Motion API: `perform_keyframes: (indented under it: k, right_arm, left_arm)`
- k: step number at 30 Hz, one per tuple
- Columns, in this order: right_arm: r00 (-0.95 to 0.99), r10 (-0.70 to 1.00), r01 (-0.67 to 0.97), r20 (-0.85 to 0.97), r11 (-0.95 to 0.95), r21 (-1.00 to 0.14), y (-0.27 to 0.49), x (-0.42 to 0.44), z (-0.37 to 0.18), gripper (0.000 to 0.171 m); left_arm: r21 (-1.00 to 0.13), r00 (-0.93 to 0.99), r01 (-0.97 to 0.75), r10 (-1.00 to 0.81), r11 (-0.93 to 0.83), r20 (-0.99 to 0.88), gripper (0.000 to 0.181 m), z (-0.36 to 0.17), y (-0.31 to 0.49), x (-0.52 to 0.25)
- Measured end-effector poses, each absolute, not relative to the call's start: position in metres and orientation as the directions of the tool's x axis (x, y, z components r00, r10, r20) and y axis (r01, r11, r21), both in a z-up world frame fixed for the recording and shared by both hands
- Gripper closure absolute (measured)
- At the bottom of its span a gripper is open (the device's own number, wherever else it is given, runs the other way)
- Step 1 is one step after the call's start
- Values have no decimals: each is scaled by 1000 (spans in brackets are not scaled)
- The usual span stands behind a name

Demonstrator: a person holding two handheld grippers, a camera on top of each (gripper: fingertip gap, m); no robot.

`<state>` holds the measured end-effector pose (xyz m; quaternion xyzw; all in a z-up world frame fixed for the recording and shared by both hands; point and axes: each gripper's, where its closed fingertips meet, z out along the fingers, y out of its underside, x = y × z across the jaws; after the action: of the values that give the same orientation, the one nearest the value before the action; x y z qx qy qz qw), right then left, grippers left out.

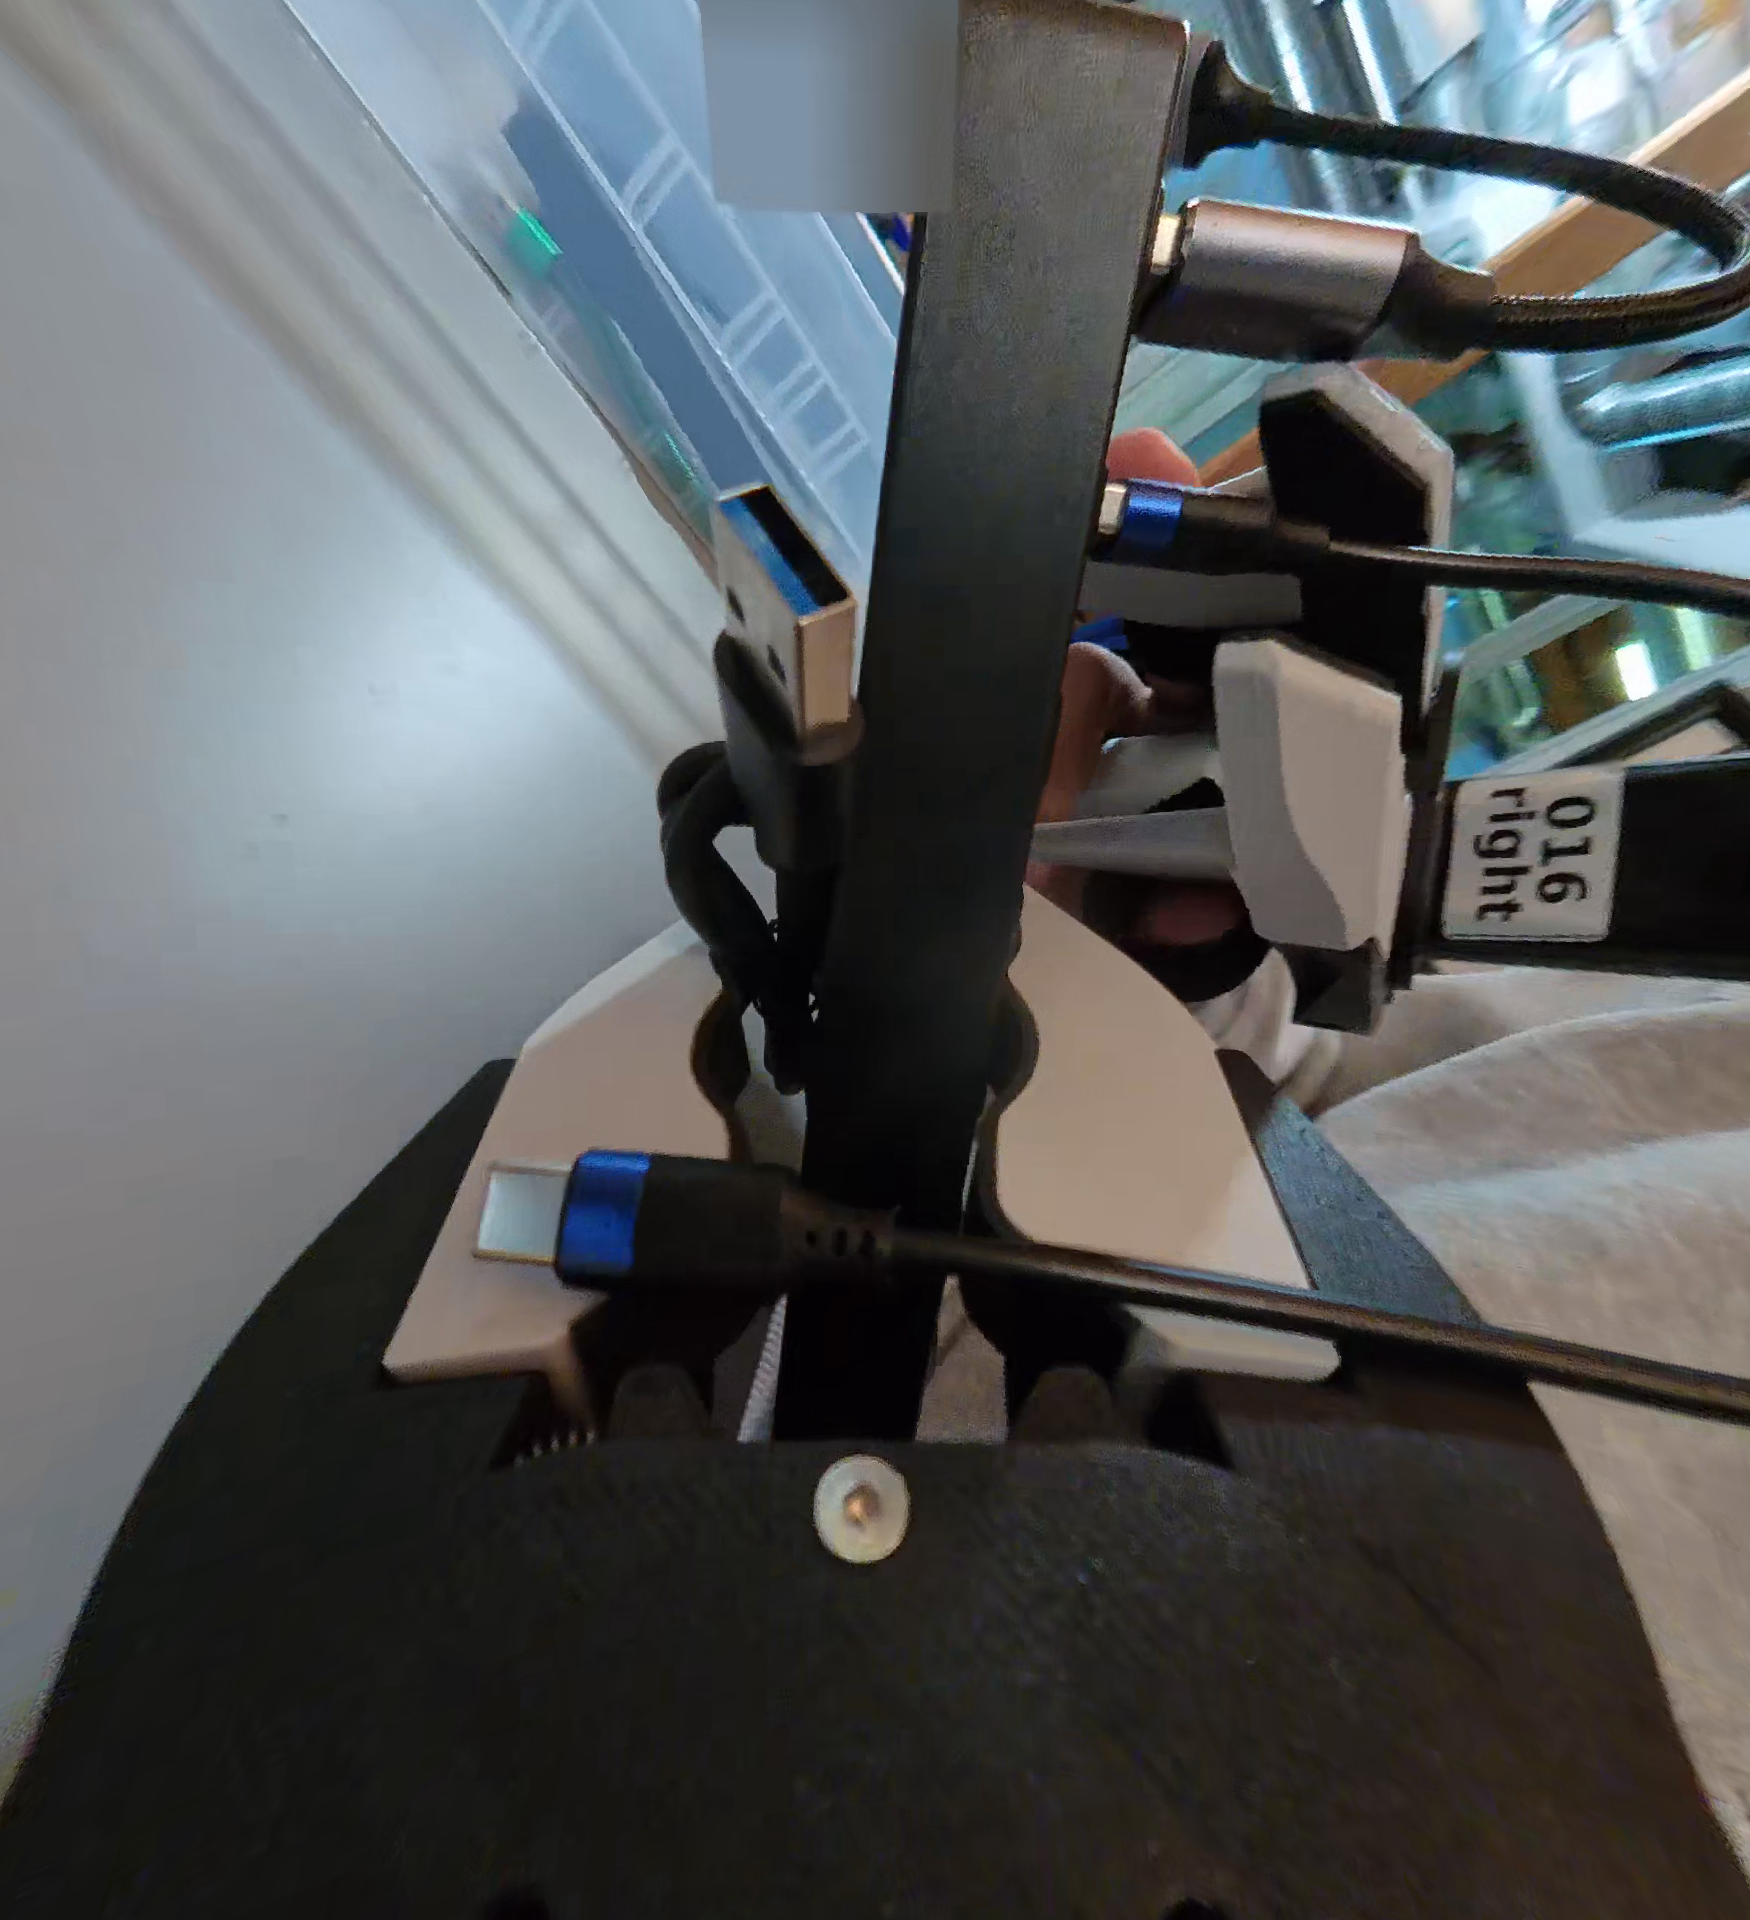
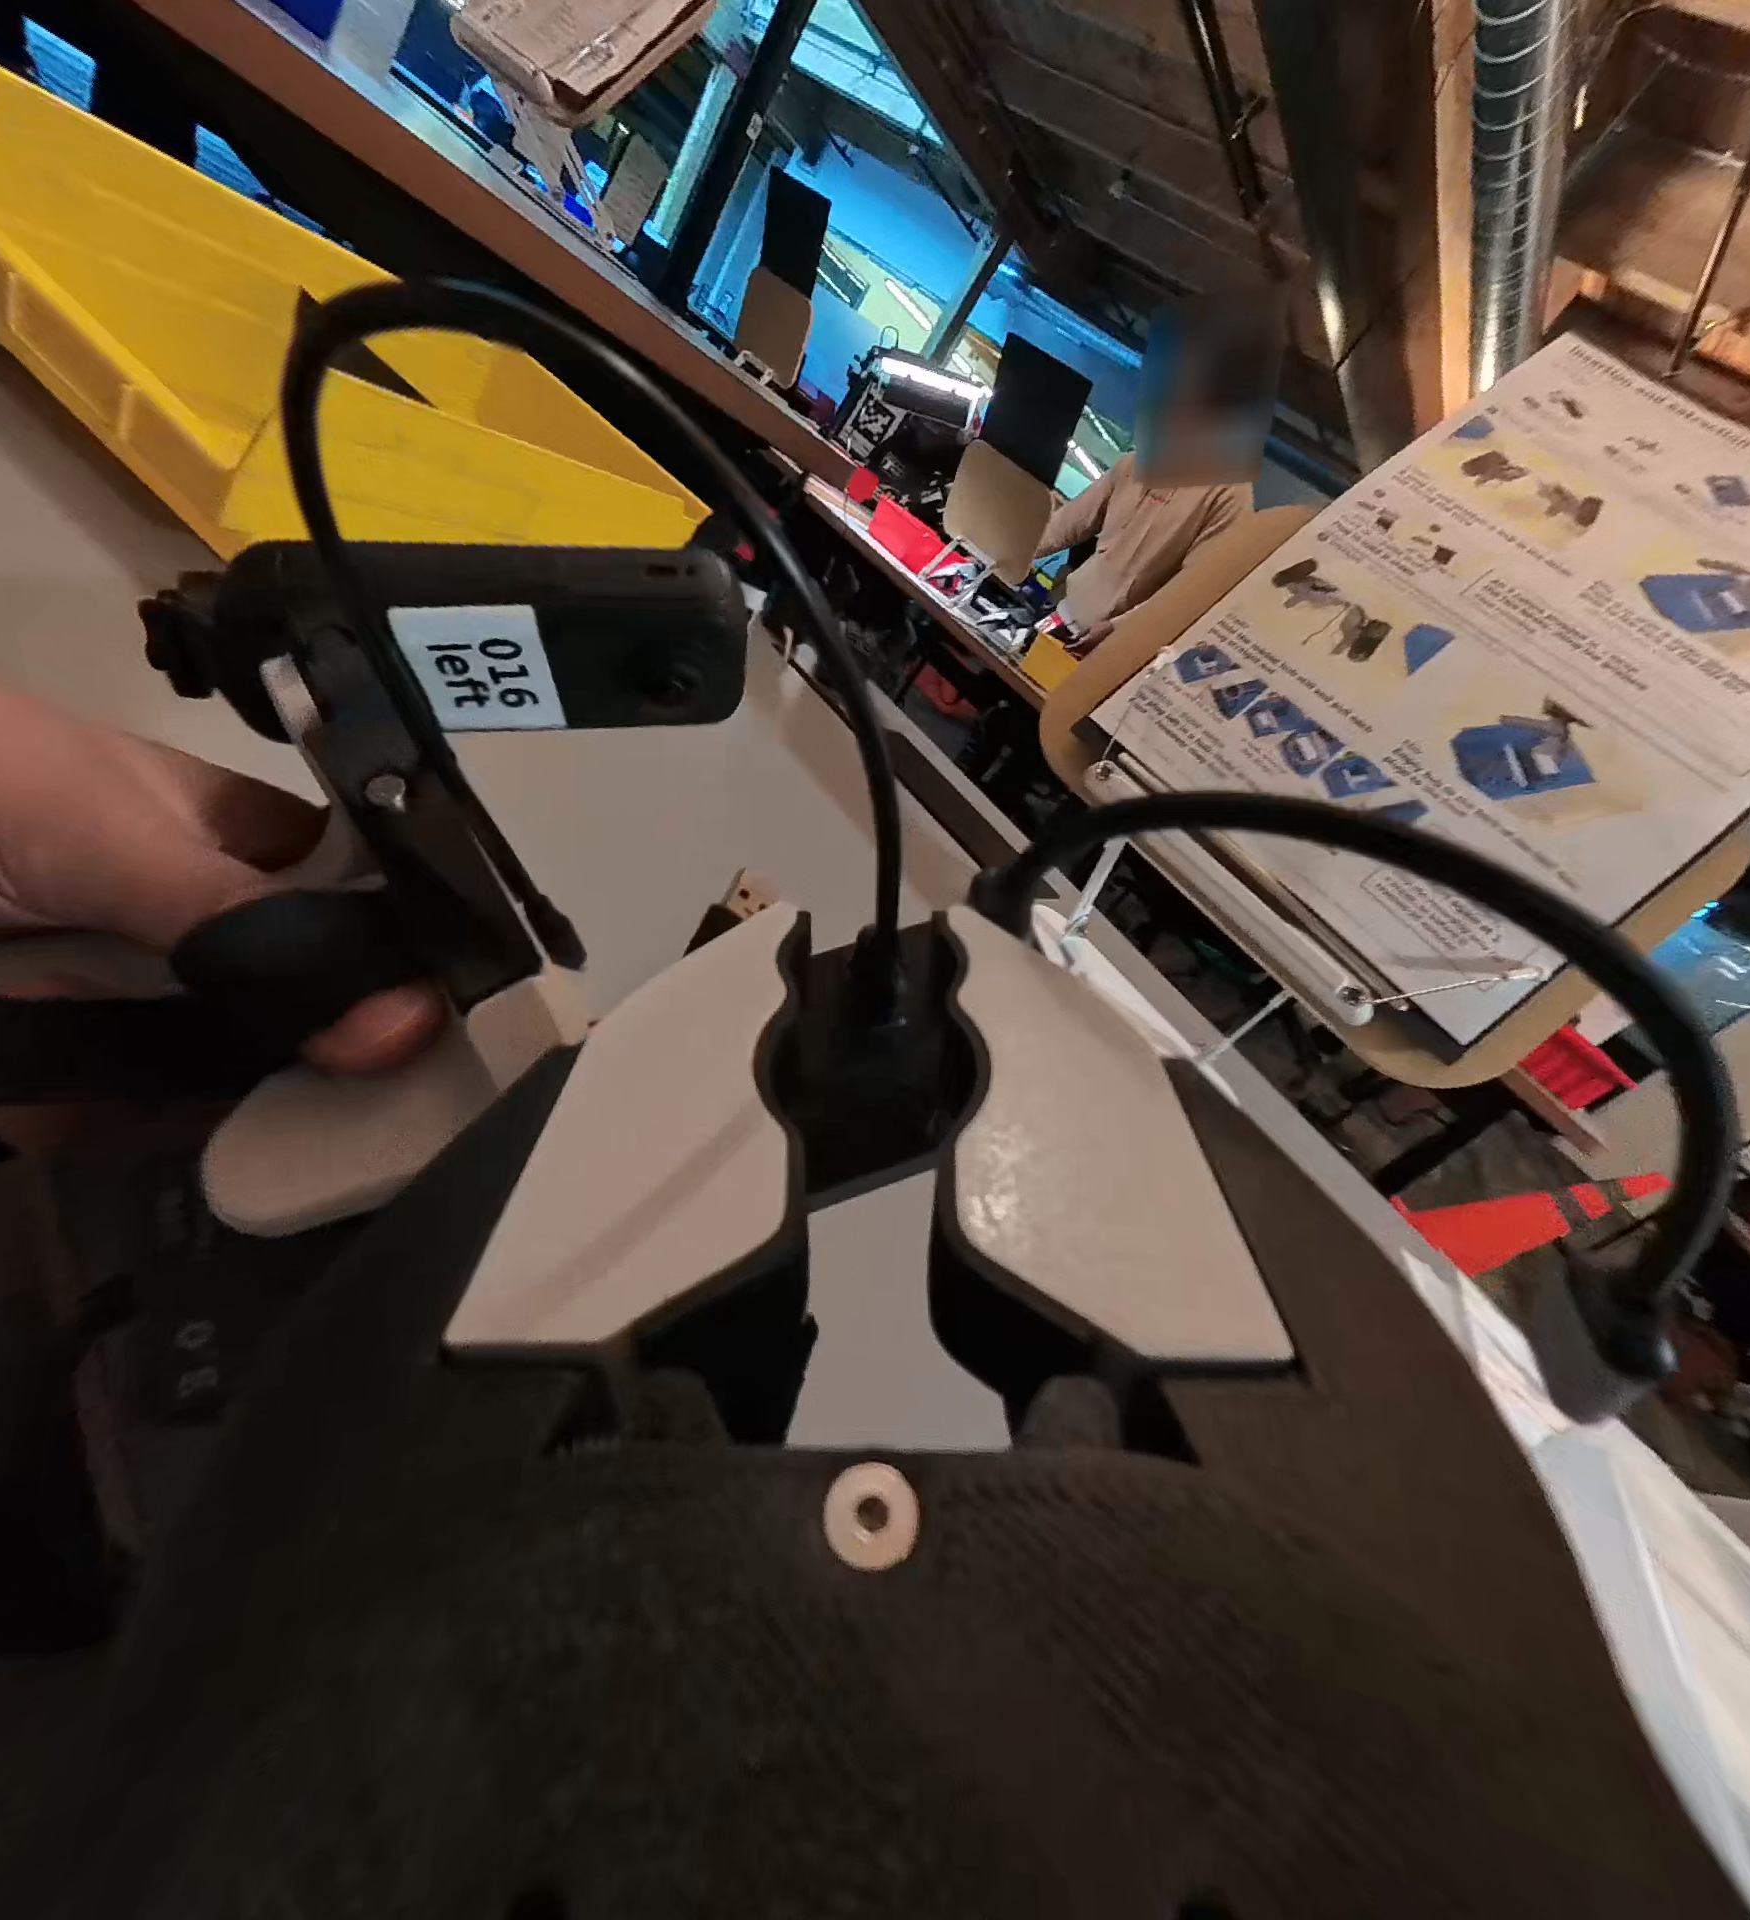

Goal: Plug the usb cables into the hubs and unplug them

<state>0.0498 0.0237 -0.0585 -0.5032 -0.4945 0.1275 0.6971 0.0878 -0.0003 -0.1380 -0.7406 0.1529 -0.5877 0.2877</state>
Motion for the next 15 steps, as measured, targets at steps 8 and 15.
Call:
perform_keyframes:
  k: [8,15]
  right_arm:
    - [464,687,328,559,453,-829,23,50,-61,164]
    - [447,814,187,370,319,-929,17,49,-52,165]
  left_arm:
    - [-663,317,50,-618,-747,720,137,-143,-2,89]
    - [-431,48,155,-428,-889,902,137,-127,-15,104]
